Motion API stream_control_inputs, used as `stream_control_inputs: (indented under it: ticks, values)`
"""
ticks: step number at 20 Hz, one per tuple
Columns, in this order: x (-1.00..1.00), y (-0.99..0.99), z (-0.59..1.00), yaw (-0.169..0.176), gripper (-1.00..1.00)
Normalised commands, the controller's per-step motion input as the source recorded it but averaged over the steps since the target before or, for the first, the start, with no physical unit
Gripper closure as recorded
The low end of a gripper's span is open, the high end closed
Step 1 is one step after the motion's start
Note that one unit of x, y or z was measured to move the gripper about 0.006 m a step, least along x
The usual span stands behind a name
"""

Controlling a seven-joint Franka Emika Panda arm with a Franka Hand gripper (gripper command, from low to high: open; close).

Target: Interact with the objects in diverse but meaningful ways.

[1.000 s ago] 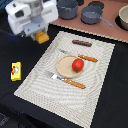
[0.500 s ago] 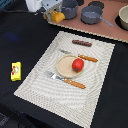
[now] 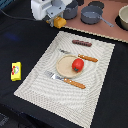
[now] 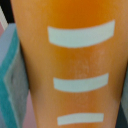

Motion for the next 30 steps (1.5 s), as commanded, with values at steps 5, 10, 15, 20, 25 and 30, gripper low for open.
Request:
stream_control_inputs:
  ticks: [5,10,15,20,25,30]
  values:
    - [0.14,0.1,-0.24,0.02,1.0]
    - [0.14,0.02,-0.28,0.015,1.0]
    - [0.15,0.0,-0.27,0.001,1.0]
    - [0.3,0.03,-0.16,0.0,1.0]
    - [0.22,0.08,-0.18,0.0,-1.0]
    - [0.15,0.07,-0.1,0.0,-1.0]
